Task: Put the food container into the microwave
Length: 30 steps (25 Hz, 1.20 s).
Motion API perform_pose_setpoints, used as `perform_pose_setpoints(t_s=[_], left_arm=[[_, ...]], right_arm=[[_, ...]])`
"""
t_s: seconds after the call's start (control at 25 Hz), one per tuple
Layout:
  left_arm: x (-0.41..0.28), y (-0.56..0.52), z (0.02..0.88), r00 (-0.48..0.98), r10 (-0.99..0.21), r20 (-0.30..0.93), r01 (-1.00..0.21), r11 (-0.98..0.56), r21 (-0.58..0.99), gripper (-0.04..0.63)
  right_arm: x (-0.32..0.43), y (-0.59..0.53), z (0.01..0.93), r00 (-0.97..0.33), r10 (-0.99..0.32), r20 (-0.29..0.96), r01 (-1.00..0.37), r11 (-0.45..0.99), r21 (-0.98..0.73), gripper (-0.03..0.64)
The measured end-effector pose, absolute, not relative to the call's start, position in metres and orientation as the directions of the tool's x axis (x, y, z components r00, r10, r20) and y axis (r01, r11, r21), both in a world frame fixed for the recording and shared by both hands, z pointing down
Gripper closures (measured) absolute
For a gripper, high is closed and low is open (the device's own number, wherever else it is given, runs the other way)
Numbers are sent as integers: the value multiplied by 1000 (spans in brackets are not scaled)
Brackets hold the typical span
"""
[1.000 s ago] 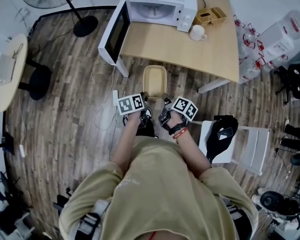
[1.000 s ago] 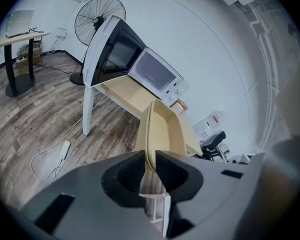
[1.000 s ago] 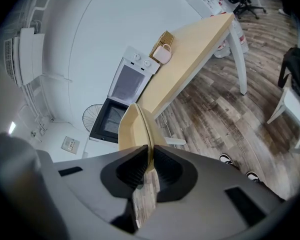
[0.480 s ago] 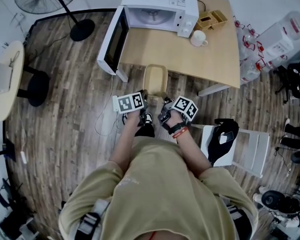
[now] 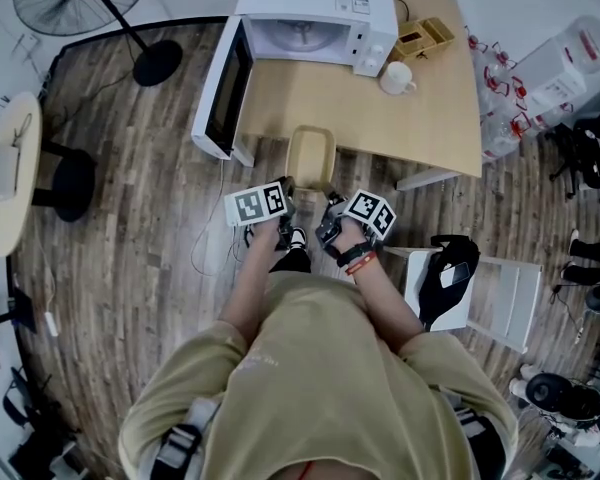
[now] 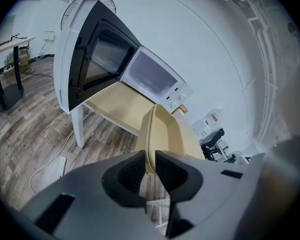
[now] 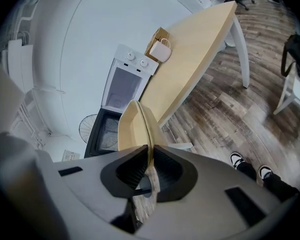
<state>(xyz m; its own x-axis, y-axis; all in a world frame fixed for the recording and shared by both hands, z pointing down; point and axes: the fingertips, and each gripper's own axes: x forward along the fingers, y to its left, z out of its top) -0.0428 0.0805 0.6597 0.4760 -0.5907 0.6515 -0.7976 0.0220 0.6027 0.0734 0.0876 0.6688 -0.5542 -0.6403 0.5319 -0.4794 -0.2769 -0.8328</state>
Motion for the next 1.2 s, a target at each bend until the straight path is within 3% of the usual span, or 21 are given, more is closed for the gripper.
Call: perform_pose_setpoints(t_s=[1.2], left_arm=[[-75,-35,663,523,-586,619,-764,-1,645,522]], right_arm=[[41,-24,667,-519,-671,529,-520,-243,-819,560]])
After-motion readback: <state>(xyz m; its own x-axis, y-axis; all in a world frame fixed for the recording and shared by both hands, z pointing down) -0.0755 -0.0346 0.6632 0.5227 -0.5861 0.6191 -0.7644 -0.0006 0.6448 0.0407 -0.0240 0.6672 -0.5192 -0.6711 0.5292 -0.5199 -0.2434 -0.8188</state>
